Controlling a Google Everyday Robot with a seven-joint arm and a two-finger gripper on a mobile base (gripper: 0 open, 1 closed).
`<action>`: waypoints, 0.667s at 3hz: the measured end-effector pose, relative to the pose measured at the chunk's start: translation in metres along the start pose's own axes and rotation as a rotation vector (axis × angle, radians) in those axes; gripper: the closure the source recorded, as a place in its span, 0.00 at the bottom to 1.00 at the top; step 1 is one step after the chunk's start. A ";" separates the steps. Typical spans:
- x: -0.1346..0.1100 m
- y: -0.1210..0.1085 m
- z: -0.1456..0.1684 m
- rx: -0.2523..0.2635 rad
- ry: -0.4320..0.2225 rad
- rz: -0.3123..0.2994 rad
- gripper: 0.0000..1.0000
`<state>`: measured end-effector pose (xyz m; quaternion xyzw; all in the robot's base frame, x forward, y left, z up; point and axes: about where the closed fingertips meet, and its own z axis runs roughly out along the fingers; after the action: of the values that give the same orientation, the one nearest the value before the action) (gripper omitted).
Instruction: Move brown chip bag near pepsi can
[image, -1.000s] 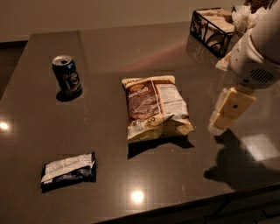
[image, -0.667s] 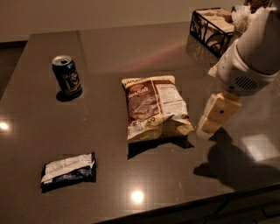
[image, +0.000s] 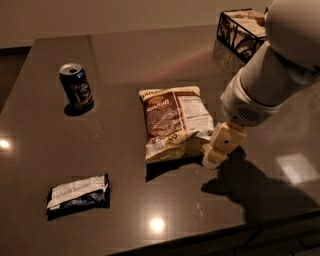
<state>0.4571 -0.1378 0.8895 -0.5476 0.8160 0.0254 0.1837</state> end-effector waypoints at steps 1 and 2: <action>-0.008 0.000 0.017 0.010 -0.008 0.006 0.00; -0.017 -0.003 0.030 0.015 -0.001 0.011 0.16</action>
Offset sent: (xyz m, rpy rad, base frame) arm 0.0291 0.0334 -0.0343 -0.0079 -0.0060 -0.0264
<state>0.4732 -0.1166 0.8677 -0.5415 0.8191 0.0207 0.1881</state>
